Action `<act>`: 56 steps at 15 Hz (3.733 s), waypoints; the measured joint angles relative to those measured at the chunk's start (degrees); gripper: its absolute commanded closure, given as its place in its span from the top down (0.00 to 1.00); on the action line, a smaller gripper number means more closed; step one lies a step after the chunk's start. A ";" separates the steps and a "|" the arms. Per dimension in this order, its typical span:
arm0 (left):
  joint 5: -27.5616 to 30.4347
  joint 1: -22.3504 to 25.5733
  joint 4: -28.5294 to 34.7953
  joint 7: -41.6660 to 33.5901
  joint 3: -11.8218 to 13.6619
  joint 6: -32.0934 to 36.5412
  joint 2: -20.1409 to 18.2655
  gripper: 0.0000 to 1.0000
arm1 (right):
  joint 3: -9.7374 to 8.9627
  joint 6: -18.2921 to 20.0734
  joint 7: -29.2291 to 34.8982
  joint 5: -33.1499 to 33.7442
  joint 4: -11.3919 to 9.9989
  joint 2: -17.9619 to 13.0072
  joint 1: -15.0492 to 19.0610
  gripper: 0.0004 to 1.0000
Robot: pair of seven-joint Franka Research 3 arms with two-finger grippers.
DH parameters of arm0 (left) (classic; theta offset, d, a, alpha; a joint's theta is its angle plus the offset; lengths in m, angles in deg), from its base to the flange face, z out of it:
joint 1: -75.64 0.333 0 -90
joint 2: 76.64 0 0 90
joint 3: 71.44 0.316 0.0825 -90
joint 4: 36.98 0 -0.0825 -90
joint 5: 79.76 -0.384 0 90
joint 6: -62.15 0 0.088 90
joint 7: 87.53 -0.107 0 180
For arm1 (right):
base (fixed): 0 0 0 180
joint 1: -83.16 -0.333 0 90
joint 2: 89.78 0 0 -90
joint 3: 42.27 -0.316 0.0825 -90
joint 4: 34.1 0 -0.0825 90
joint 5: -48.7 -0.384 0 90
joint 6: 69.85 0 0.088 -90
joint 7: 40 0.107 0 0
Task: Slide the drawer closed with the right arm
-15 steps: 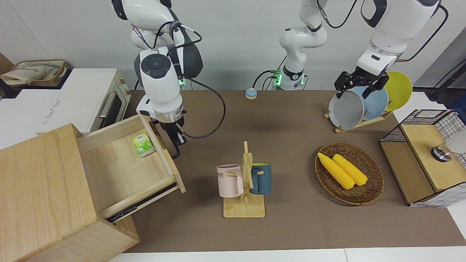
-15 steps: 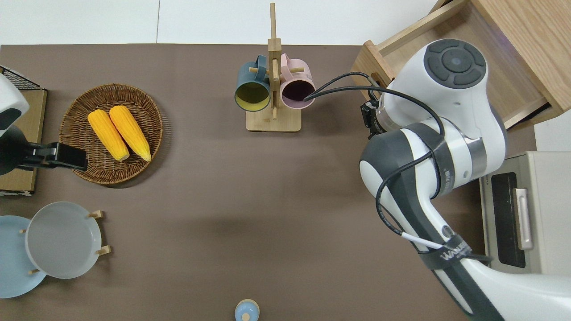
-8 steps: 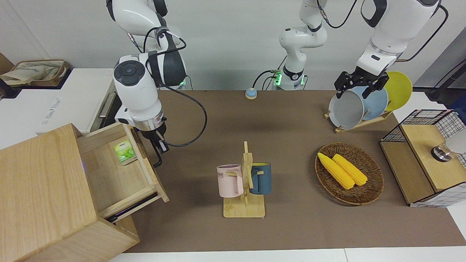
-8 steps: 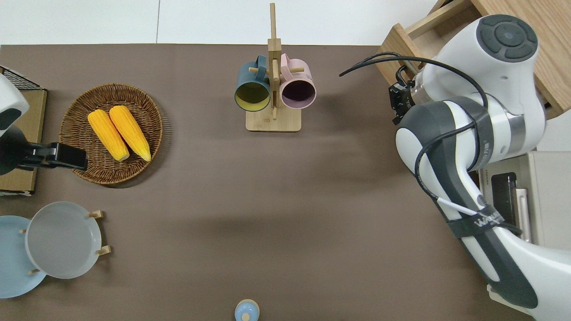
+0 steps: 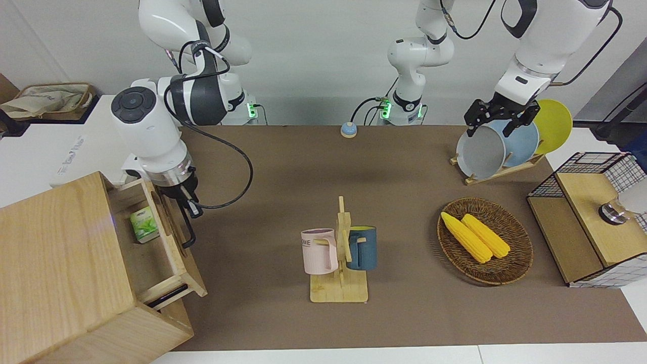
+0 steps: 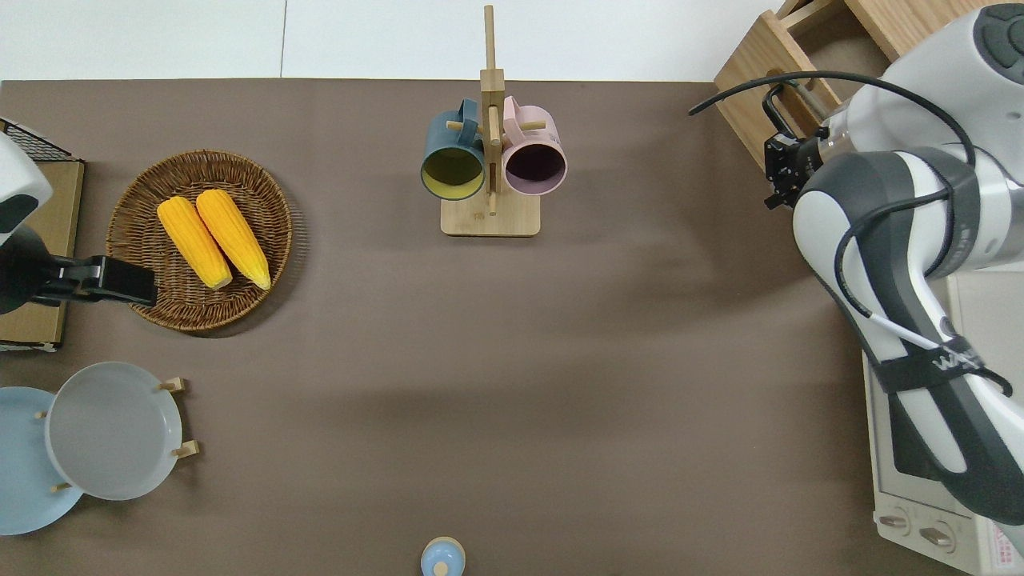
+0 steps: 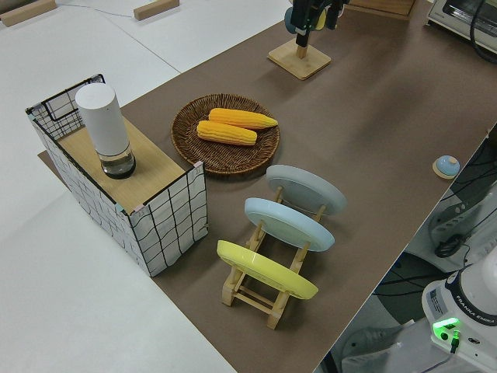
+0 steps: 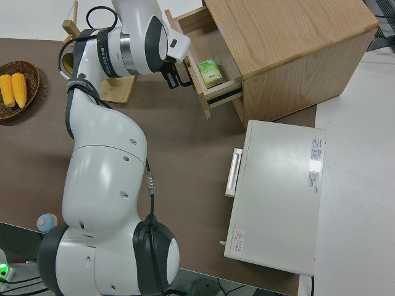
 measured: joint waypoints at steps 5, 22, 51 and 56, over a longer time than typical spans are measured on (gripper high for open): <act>0.00 0.00 0.00 0.00 0.00 0.00 0.00 0.99 | -0.05 -0.20 -6.05 0.00 1.60 0.00 3.67 0.00; 0.00 0.00 0.00 0.00 0.00 0.00 0.00 0.99 | -0.43 -1.05 -14.23 -0.09 2.41 0.20 7.47 0.00; 0.00 0.00 0.00 0.00 0.00 0.00 0.00 0.99 | -3.16 7.82 -45.77 -2.39 -13.49 -23.21 -3.21 0.99; 0.00 0.00 0.00 0.00 0.00 0.00 0.00 0.99 | -2.88 7.45 -48.57 -2.51 -12.86 -21.64 -0.78 0.99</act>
